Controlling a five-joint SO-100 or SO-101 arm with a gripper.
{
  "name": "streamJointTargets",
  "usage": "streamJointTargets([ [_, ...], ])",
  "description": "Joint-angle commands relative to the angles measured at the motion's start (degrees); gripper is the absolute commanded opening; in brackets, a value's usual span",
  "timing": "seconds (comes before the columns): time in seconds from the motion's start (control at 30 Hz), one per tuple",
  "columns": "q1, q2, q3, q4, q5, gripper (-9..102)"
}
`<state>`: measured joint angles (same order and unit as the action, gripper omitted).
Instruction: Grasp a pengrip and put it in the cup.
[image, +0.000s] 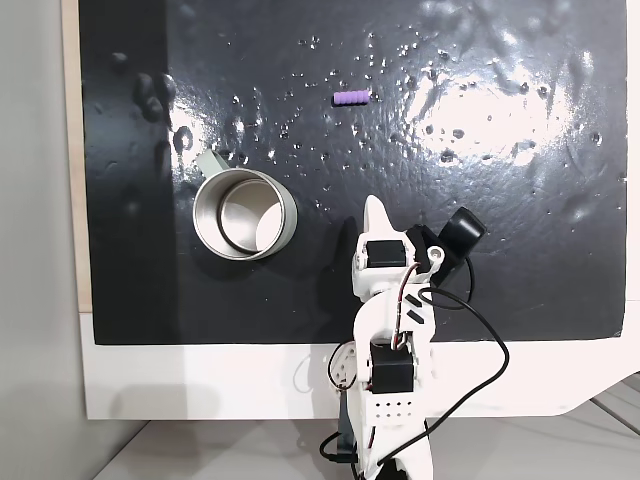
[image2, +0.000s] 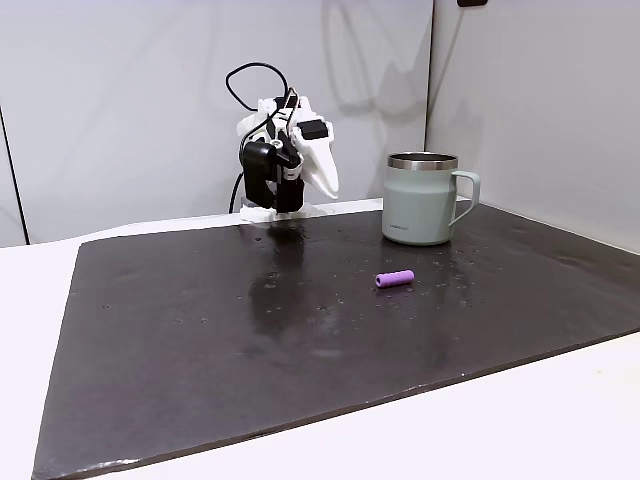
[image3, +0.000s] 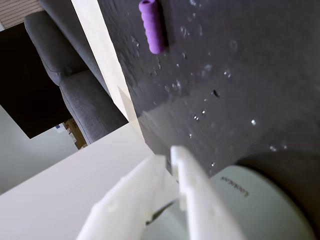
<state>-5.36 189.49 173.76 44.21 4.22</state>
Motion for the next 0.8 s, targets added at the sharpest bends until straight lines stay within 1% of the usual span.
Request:
streamJointTargets([
  [0.0,-1.6,-5.8,-10.3,1.4,1.1,0],
  [0.17,-1.6,-24.1,-28.3,5.8,2.5,0],
  [0.2,-1.6,-27.7,-31.6,6.7,2.6,2],
  [0.3,-1.5,-38.8,-42.4,11.3,4.5,16],
  [0.33,-1.5,-42.3,-46.1,13.0,4.7,19],
  [0.47,-1.2,-53.8,-58.7,19.1,4.5,24],
  [0.57,-0.9,-63.1,-67.9,23.9,3.8,23],
  [0.67,-0.9,-71.4,-75.1,25.6,4.0,18],
  [0.77,-0.6,-79.2,-82.4,26.7,4.2,16],
])
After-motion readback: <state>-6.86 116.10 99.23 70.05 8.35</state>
